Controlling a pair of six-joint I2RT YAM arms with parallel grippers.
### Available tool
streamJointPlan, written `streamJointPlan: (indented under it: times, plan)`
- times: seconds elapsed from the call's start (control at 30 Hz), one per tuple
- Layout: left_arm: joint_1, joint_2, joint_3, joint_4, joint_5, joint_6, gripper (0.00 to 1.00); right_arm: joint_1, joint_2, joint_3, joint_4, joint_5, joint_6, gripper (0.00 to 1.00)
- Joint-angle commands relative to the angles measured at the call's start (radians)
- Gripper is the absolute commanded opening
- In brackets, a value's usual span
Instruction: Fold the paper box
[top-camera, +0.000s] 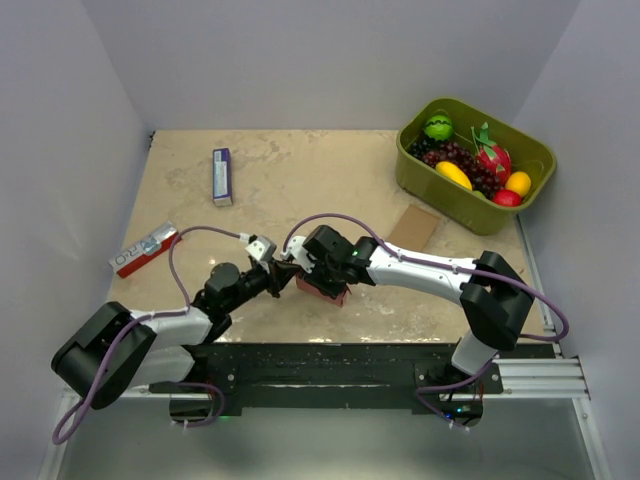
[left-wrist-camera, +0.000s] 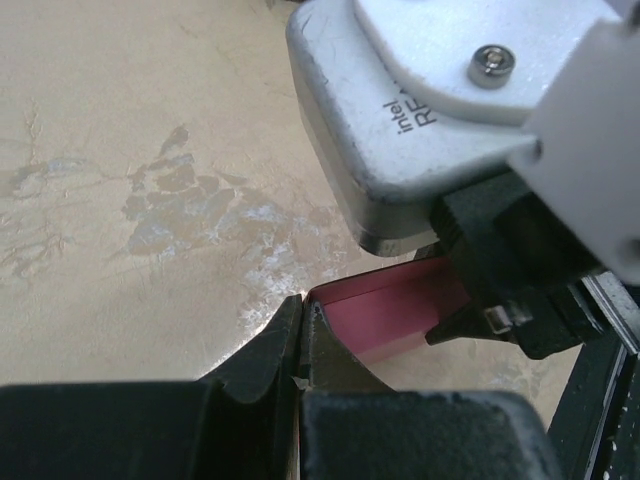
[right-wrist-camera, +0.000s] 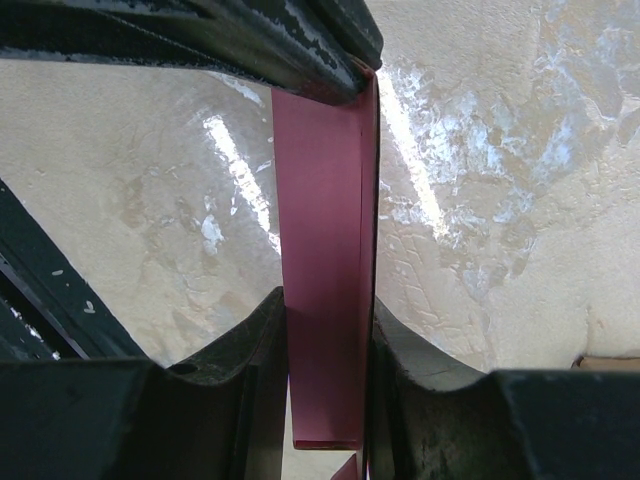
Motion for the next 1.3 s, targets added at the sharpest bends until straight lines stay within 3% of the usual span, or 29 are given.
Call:
streamJointPlan:
  times: [0.0, 0.67, 0.93, 1.2, 1.27]
  plan:
    - [-0.053, -0.017, -0.038, 0.035, -0.101, -0.052, 0.00, -0.003, 0.011, 0.015, 0.000, 0.040, 0.003, 0.10]
    - [-0.163, 0.089, -0.145, 0.254, -0.260, -0.135, 0.00, -0.003, 0.009, 0.012, 0.006, 0.045, 0.003, 0.10]
    - [-0.206, 0.165, -0.198, 0.345, -0.345, -0.105, 0.00, -0.003, 0.004, 0.010, 0.009, 0.042, 0.003, 0.10]
    - [-0.219, 0.227, -0.242, 0.468, -0.331, -0.029, 0.00, -0.003, -0.008, 0.009, 0.010, 0.039, 0.006, 0.11]
    - [-0.219, 0.224, -0.251, 0.480, -0.322, -0.016, 0.00, -0.003, -0.023, 0.010, 0.010, 0.036, 0.014, 0.16]
